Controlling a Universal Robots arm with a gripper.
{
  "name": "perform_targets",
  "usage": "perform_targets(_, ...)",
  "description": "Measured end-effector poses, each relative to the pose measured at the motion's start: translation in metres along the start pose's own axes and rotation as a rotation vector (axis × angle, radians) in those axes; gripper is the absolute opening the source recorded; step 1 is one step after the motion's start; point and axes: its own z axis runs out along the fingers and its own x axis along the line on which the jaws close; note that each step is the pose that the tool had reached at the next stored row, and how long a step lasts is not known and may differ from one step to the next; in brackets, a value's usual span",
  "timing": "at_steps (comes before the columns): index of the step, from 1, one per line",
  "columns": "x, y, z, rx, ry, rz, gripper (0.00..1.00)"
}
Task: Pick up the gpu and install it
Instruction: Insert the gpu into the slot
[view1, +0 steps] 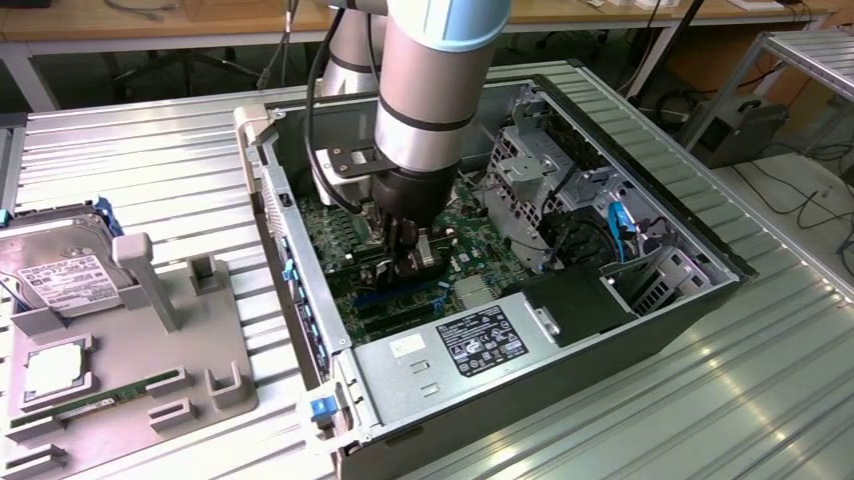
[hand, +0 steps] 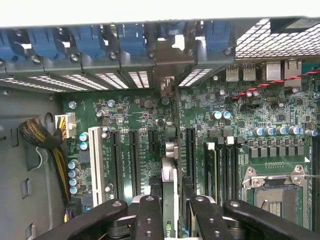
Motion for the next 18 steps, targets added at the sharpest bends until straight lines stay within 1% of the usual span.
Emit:
perform_targets(6,-0.0019,0.0001,0.0003,0.0003,-0.0025,0.0,0.26)
perform_targets(13,-0.0022,0.0001,0.0,-0.0001,-0.0023,0.0,0.26)
perform_targets(16,-0.0024,-0.0009,-0.0019,0.0001,-0.0032,0.0,0.26)
perform_targets(18,-0.0024,-0.0016,-0.0041,-0.0005,-0.0023,0.0,0.26)
